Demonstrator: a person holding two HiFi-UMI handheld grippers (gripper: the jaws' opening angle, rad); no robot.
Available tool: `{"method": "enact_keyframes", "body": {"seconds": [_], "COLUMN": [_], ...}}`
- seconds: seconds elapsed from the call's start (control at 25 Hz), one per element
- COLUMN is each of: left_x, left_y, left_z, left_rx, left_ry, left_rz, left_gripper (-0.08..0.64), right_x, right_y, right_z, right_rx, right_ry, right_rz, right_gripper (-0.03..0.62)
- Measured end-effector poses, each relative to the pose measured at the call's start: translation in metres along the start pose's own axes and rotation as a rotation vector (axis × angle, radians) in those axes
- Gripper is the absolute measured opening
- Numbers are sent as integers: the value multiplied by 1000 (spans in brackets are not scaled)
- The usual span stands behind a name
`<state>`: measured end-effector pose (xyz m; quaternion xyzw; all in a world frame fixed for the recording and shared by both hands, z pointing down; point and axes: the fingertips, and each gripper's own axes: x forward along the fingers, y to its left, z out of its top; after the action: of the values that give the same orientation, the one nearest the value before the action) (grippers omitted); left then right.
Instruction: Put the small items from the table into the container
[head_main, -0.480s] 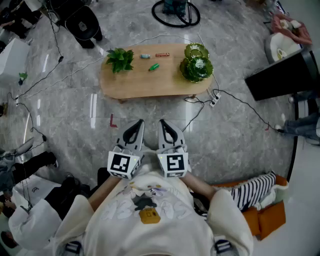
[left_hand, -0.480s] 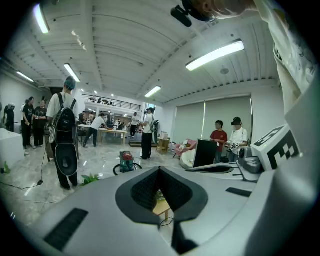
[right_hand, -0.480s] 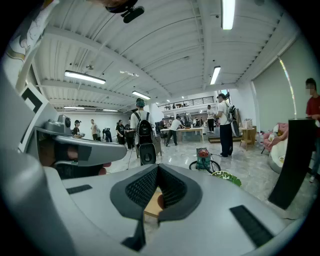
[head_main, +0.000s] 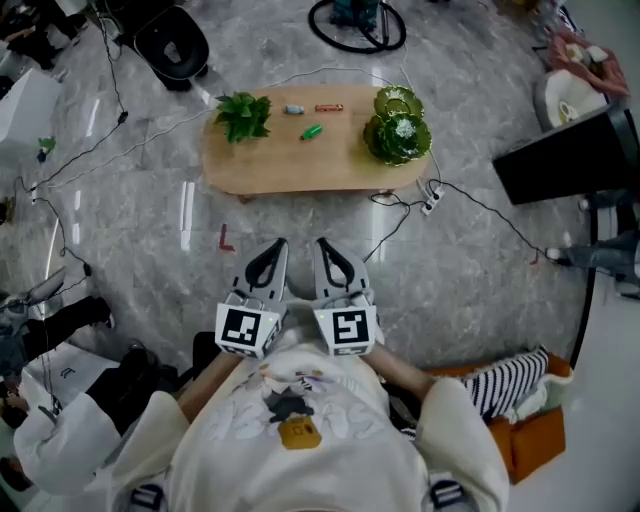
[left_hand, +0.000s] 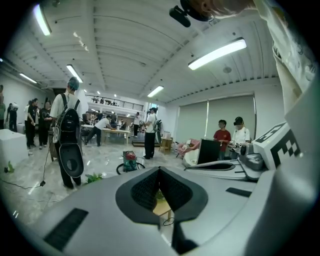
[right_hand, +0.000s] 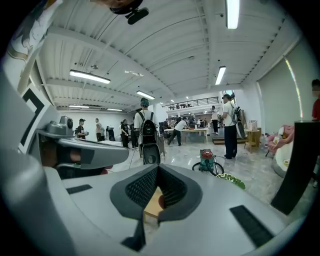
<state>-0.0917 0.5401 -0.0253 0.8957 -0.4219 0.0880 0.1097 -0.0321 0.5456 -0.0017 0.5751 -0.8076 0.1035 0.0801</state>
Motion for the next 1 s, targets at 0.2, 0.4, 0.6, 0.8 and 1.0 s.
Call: {"method": "enact_keyframes", "body": {"seconds": [0.2, 0.4, 0.6, 0.8, 1.0], "left_x": [6, 23, 40, 53, 68], "left_y": [-7, -18, -33, -41, -29], "left_z": [-6, -6, -6, -15, -15], "left_rx": [-3, -23, -31, -58, -60], "left_ry": [30, 39, 64, 65, 89], "left_rz": [6, 23, 56, 112, 114], "left_gripper": [0, 0, 0, 0, 0], "right_x": [-3, -7, -11, -10, 7], "right_y": [-18, -36, -67, -69, -71], "right_z": [-5, -4, -5, -7, -4], "right_rx": [29, 15, 86, 40, 22], "right_ry": [14, -1, -4, -5, -17], "right_rz": [-17, -1, 12, 88, 108], "right_gripper": [6, 6, 6, 6, 6]}}
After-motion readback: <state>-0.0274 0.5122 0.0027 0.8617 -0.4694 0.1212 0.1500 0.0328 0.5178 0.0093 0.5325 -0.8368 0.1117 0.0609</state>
